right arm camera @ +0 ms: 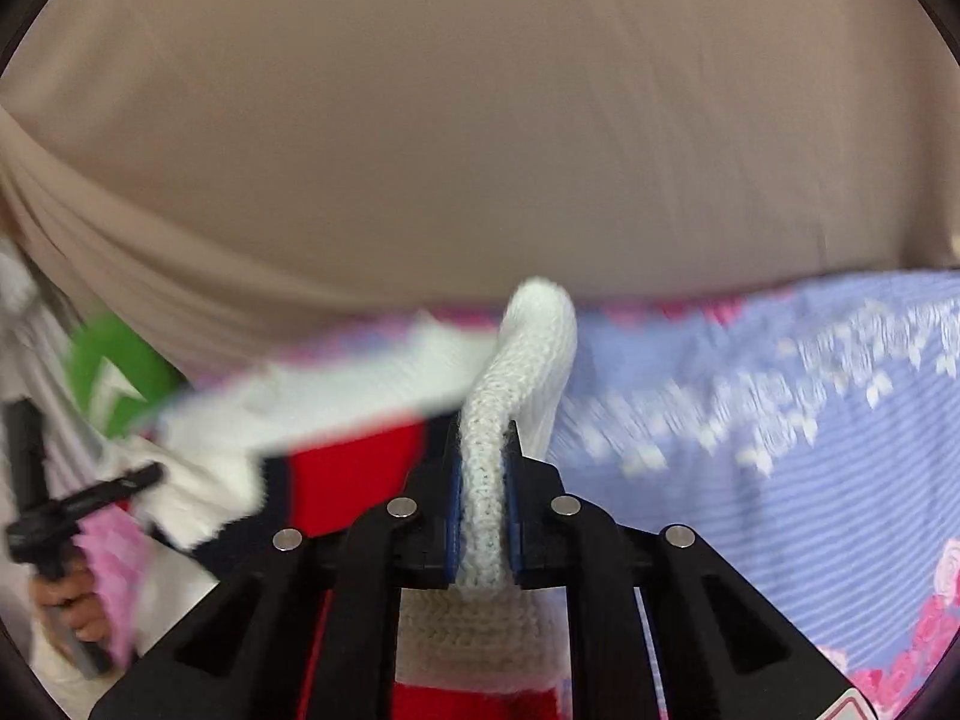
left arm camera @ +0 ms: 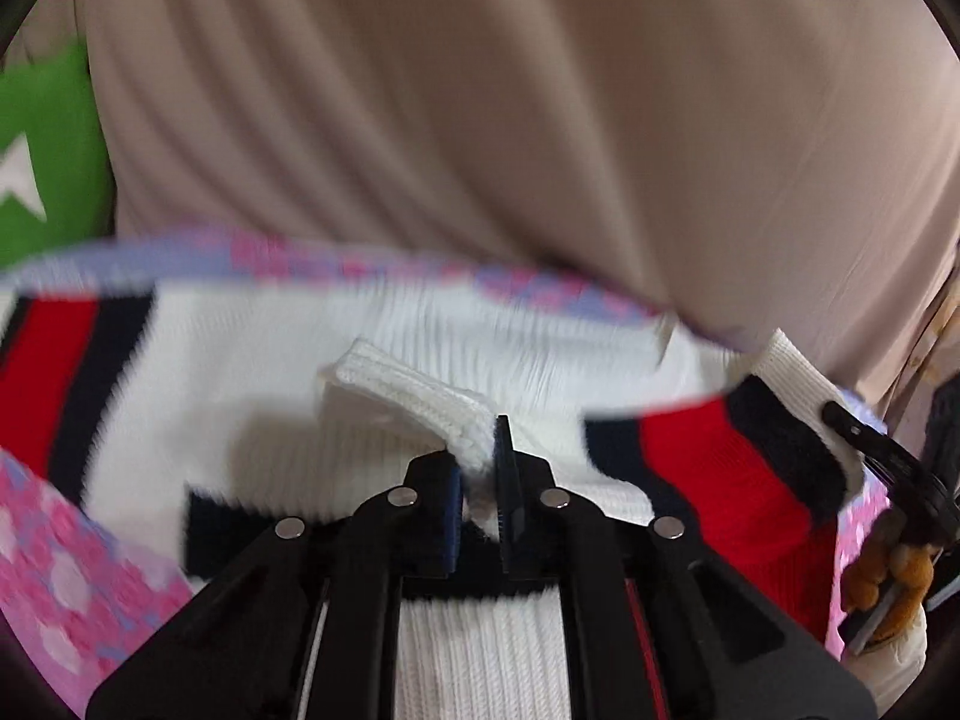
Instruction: Fold small clothes
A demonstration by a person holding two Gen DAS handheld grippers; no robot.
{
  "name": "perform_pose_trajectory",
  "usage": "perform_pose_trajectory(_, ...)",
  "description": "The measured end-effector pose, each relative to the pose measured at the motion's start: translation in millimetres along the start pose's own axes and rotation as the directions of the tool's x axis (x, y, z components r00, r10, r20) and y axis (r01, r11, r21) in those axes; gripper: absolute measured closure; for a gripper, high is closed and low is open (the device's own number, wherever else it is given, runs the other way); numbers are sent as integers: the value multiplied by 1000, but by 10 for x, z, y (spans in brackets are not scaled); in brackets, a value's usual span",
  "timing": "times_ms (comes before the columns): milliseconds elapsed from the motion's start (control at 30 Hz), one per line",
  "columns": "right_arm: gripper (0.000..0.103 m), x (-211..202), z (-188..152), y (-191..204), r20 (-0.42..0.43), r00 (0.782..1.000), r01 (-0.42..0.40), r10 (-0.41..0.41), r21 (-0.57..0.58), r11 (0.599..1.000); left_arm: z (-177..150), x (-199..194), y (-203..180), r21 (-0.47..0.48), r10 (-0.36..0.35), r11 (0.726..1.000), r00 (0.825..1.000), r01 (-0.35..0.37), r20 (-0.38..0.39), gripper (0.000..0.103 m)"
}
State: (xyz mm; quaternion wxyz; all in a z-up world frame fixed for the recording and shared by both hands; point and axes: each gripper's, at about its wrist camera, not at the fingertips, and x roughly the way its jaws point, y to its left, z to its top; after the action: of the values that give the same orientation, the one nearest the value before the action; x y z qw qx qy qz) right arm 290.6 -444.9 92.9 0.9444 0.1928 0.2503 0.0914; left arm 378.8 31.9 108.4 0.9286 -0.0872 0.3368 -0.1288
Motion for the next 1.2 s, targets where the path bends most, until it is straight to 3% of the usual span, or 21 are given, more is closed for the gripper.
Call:
perform_pose_trajectory(67, 93, -90, -2, -115, 55, 998, 21, -22, 19, 1000, 91, -143, -7, 12, 0, 1000, 997, -1, 75, 95)
perform_pose_trajectory(133, 93, 223, -118, -364, -73, 986, 149, -148, 7, 989, 27, 20, 22, 14, -8, 1000, 999, 8, 33, 94)
perform_pose_trajectory(200, 93, 544, -300, -619, -222, 951, 226, -216, 18, 974, -186, 389, 54, 26, 24, 999, 996, -21, -90, 94)
perform_pose_trajectory(267, 92, 432, -288, -680, -188, 963, 204, -191, 51, 978, -405, 733, 76, 33, 62, 998, 982, -57, -179, 94)
perform_pose_trajectory(333, 89, 255, -230, -668, -155, 973, 188, -173, 89, 978, -505, 767, 74, 47, 67, 997, 991, -62, -117, 93)
perform_pose_trajectory(433, 83, -35, -244, -566, -121, 978, 177, -169, 64, 982, -500, 804, 62, 25, 55, 998, 992, -53, -109, 91)
perform_pose_trajectory(567, 56, -120, -521, -437, -177, 975, 133, -133, -11, 991, -512, 796, 138, -22, 23, 999, 995, -26, -98, 85)
perform_pose_trajectory(667, 54, -23, -688, -315, -222, 958, 163, -182, -103, 981, -493, 801, 214, -60, -8, 998, 995, 2, -99, 84)
perform_pose_trajectory(733, 54, 113, -704, -295, -226, 949, 195, -219, -122, 973, -588, 712, 238, -52, -6, 999, 995, 1, -98, 84)
perform_pose_trajectory(800, 71, 204, -614, -358, -232, 948, 204, -218, -80, 976, -594, 708, 215, -35, 8, 999, 995, -11, -98, 84)
perform_pose_trajectory(833, 86, 207, -559, -388, -226, 951, 204, -211, -56, 977, -596, 707, 206, -28, 15, 999, 995, -17, -97, 83)
perform_pose_trajectory(867, 89, 165, -502, -401, -203, 960, 194, -196, -30, 981, -593, 719, 203, -24, 19, 999, 995, -21, -98, 82)
perform_pose_trajectory(967, 92, -100, -446, -458, -108, 975, 198, -196, 13, 980, -613, 721, 202, -20, 20, 1000, 995, -22, -101, 82)
perform_pose_trajectory(1000, 92, -85, -467, -537, -130, 969, 215, -210, 19, 977, -606, 736, 193, -17, 20, 1000, 995, -21, -103, 82)
perform_pose_trajectory(1067, 92, 111, -591, -731, -237, 937, 271, -256, 30, 962, -638, 690, 209, -8, 20, 1000, 994, -21, -105, 82)
perform_pose_trajectory(1200, 92, 31, -515, -581, -244, 935, 260, -258, -26, 965, -679, 619, 189, 9, 31, 1000, 994, -30, -104, 82)
